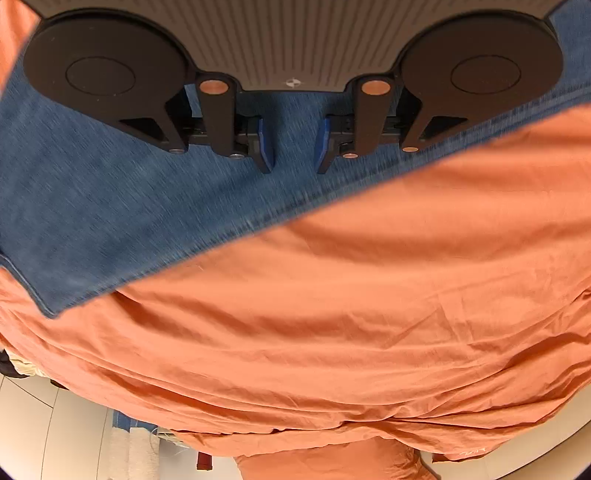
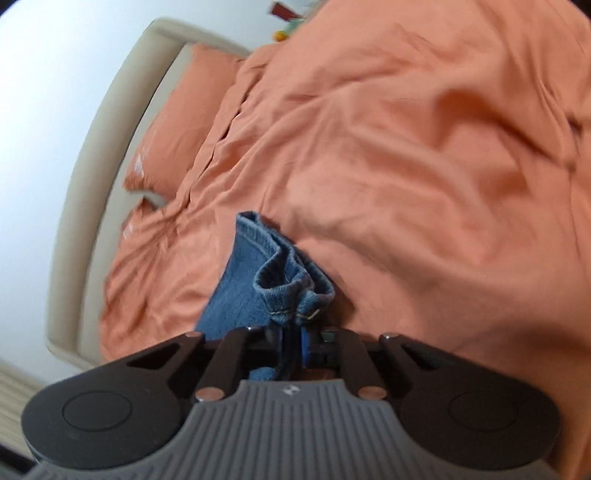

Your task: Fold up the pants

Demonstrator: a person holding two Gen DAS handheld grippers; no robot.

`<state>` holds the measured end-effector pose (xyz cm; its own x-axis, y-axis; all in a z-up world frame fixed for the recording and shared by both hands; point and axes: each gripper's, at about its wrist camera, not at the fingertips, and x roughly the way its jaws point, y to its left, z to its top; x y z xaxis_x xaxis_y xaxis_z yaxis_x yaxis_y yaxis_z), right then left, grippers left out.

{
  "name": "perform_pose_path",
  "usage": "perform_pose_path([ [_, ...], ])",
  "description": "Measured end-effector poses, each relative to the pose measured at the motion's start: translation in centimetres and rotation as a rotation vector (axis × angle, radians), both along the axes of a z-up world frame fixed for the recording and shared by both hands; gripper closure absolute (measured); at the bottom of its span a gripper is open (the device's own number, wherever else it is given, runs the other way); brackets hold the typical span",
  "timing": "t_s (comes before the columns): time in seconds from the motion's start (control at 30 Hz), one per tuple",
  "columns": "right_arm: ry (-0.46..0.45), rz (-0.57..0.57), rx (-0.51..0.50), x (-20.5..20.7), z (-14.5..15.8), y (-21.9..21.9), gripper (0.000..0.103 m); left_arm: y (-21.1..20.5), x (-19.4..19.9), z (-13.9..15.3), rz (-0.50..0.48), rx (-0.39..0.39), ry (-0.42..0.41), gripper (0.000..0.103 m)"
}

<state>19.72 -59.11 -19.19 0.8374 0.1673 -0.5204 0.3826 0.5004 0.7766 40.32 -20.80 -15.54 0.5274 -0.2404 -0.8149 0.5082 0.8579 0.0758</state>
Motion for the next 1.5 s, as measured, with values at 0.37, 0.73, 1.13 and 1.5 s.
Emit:
perform_pose_path([
  [0.37,0.040,0.012,-0.026,0.3,-1.5,-0.1,0.102,-2.3,0.7,-1.6,-0.040,0.100,-0.059,0.090],
  [0.73,0.114,0.011,-0.088,1.4,0.1,0.8,0.102,-1.5,-8.7,1.3,-0.185,0.056,0.004,0.091],
  [1.13,0.127,0.044,-0.227,2.2,4.3,2.2,0.102,0.5,-13.4,-0.1,-0.133,-0.043,0.149,0.100],
  [1.5,-0.058,0.155,-0.486,2.6,16.7,9.3,0.102,7.4,-17.5,5.2,-0.093,-0.177,0.108,0.095],
])
